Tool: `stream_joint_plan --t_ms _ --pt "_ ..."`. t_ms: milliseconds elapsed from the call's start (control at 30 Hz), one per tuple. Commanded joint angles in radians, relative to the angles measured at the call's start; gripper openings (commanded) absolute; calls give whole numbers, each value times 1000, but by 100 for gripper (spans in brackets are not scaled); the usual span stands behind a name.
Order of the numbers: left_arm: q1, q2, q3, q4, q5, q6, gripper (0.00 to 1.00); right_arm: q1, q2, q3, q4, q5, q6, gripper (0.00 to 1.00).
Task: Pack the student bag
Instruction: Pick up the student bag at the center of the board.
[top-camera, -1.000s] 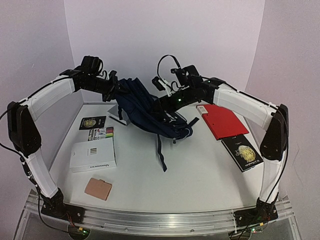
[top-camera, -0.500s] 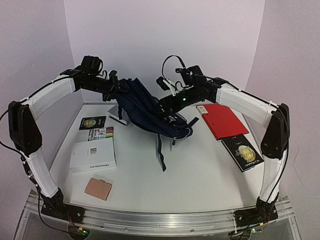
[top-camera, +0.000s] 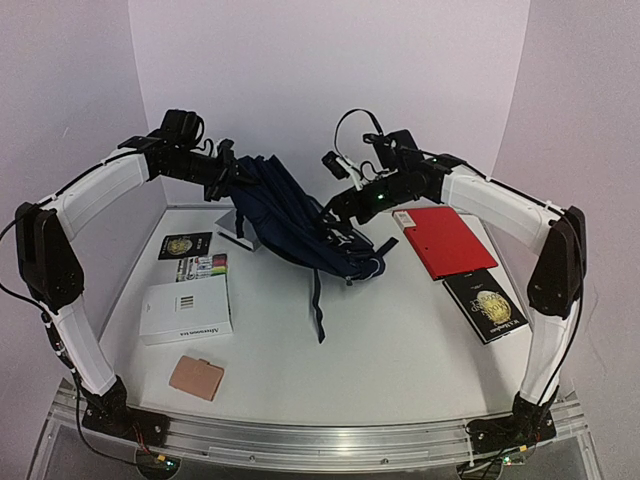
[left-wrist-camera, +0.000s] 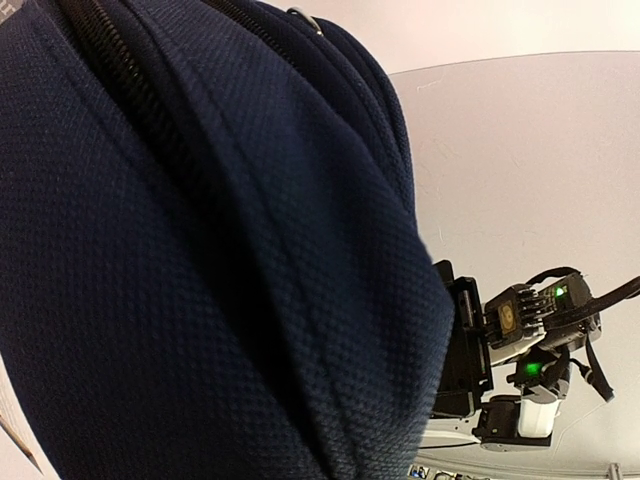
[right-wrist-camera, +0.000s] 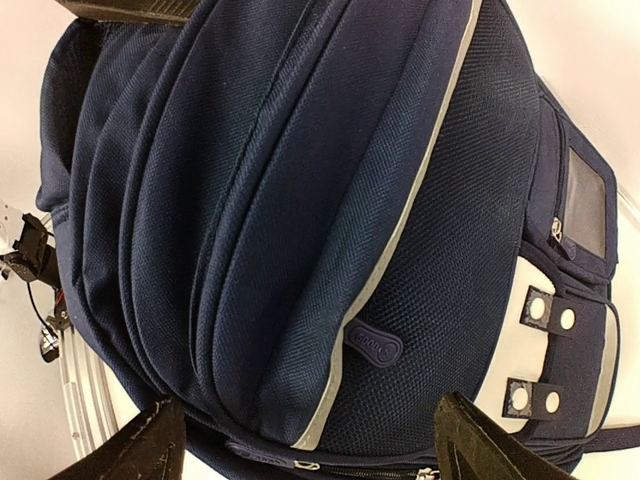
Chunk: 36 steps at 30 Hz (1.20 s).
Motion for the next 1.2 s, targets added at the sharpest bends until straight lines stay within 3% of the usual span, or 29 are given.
stream_joint_plan --t_ms 0,133,233,333,533,567,733,867,1000,1100,1167 --pt "2 -64 83 133 83 24 0 29 17 16 9 44 -16 85" --pt "2 -62 85 135 84 18 0 69 46 28 12 117 -38 83" --pt "2 -64 87 134 85 19 0 74 70 46 15 177 -27 74" --pt "2 -64 88 130 90 22 0 74 90 72 16 196 -17 57" --pt "6 -25 119 109 82 34 0 74 84 133 19 94 46 4" --pt "7 -11 133 98 76 41 1 75 76 144 21 76 65 0" --pt "29 65 208 51 39 54 11 70 23 172 44 48 211 0" --pt "47 134 345 -18 -16 78 31 54 -14 147 151 19 408 0" --pt "50 185 502 -119 -101 125 59 18 10 149 300 12 634 0" --pt "49 146 483 -123 -156 134 72 -5 63 216 345 13 737 0" --pt "49 80 385 -83 -187 140 77 -25 90 251 398 5 807 0"
